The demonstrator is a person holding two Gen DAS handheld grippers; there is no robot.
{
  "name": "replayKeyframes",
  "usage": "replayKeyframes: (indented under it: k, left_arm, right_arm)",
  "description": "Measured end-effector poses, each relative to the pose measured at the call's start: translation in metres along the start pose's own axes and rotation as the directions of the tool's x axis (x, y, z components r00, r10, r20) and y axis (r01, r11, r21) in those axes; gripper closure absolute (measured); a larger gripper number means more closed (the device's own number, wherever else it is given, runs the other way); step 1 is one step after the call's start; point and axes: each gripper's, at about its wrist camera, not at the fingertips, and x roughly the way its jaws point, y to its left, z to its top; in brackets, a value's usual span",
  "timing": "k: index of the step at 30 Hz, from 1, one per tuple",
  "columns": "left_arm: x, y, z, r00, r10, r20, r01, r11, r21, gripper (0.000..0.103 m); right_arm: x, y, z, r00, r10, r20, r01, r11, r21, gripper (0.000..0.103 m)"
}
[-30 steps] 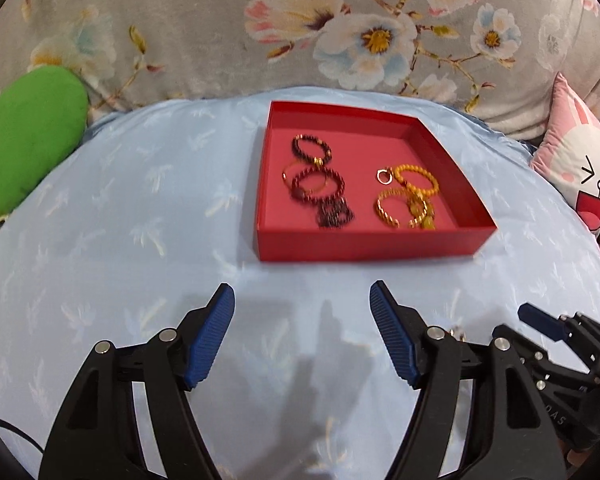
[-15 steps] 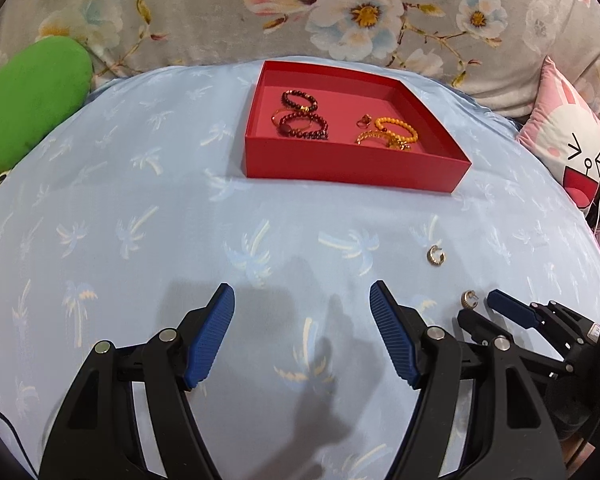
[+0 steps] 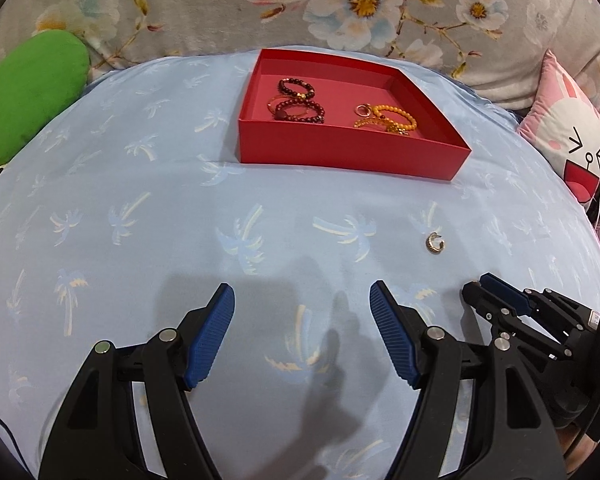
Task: Organize jewelry
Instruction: 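Grasp one gold hoop earring with left tool while right tool grasps the other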
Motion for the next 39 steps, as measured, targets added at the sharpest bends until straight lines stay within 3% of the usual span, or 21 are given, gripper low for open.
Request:
replayKeyframes:
  k: [15, 20, 25, 31, 39]
  left_arm:
    - [0.034, -0.067, 0.016, 0.992, -0.118, -0.044, 0.121, 0.990, 0.071, 0.041]
    - [0.056, -0.087, 0.019, 0.988, -0.134, -0.081, 0.141, 0.985, 0.095, 0.054]
    - [0.065, -0.099, 0.024, 0.992, -0.111, -0.057, 0.118, 0.984, 0.131, 0.061]
    - [0.069, -0.103, 0.026, 0.994, -0.098, -0.044, 0.104, 0.982, 0.159, 0.087]
    - [0.063, -0.109, 0.018, 0.994, -0.101, -0.050, 0.109, 0.976, 0.190, 0.087]
  right_arm:
    - [-0.018, -0.040, 0.000, 1.000, 0.008, 0.014, -0.010, 0.994, 0.110, 0.084]
    - [-0.018, -0.057, 0.000, 1.000, -0.006, 0.016, 0.004, 0.990, 0.141, 0.084]
    - [-0.017, -0.068, 0.000, 1.000, -0.010, 0.015, 0.007, 0.987, 0.161, 0.084]
    - [-0.014, -0.070, -0.001, 1.000, -0.004, 0.013, 0.001, 0.985, 0.173, 0.084]
    - [-0.012, -0.068, 0.000, 1.000, 0.008, 0.012, -0.010, 0.985, 0.172, 0.084]
